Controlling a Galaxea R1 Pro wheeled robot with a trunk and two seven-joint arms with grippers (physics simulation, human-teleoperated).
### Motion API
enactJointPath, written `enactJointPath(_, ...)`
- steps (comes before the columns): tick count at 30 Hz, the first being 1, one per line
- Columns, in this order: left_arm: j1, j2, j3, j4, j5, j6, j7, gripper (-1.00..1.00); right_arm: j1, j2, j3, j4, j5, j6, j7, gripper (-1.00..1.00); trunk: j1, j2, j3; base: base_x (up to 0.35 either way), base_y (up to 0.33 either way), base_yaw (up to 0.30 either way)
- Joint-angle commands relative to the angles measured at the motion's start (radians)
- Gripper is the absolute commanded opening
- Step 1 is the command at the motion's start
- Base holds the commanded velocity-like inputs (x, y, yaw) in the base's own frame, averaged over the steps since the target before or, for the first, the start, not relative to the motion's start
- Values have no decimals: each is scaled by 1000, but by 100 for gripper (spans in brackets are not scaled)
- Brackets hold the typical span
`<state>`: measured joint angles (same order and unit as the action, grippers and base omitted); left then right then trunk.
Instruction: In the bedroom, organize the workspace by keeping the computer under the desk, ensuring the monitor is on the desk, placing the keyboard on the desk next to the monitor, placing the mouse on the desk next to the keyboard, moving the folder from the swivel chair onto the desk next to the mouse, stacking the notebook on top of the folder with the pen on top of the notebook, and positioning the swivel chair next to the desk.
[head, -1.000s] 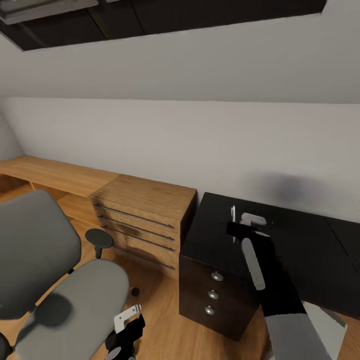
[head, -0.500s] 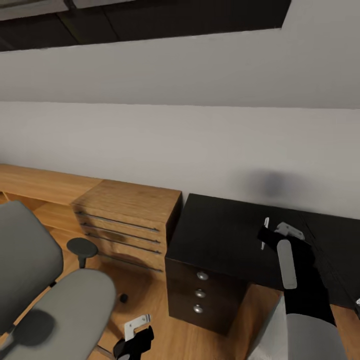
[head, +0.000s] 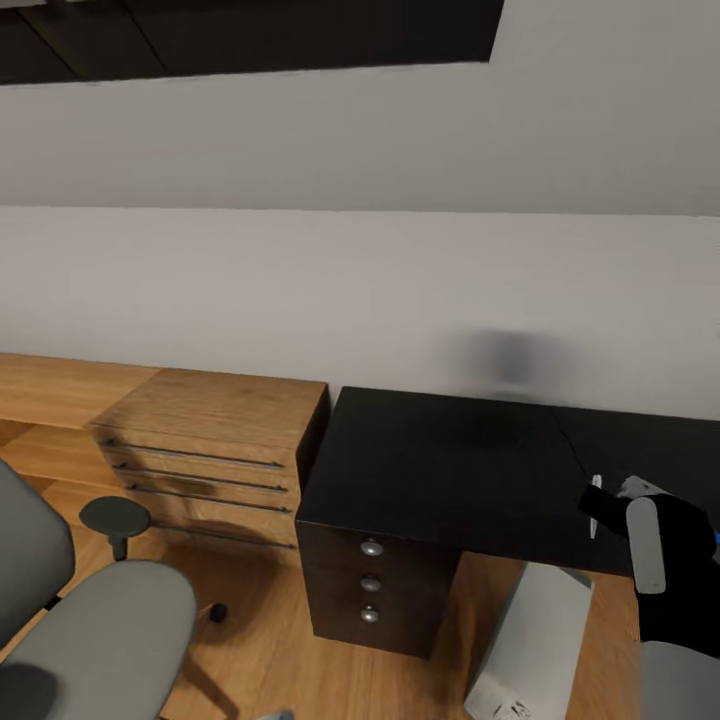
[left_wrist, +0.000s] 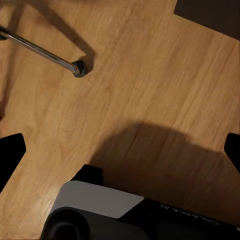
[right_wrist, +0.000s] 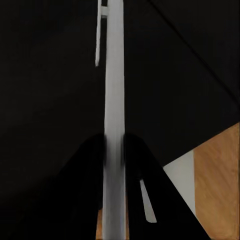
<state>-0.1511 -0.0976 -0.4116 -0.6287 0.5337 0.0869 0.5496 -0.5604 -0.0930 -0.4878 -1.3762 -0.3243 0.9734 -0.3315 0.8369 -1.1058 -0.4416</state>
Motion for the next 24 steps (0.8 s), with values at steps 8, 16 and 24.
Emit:
enactJointPath(8, -1, 1, -9, 73, 5, -97, 1, 100, 3, -20, -2, 14, -11, -1, -10, -100, 0, -1, -1, 1, -41, -34)
enactJointPath(16, -1, 0, -10, 75, 4, -170, 2, 100, 4, -26, -2, 15, -9, -1, -8, -100, 0, -1, 6, 66, -241, -228)
enactJointPath(24, -1, 1, -10, 75, 3, -188, 3, 100, 4, -53, -1, 21, -9, -1, -8, -100, 0, -1, 13, 12, -44, -264)
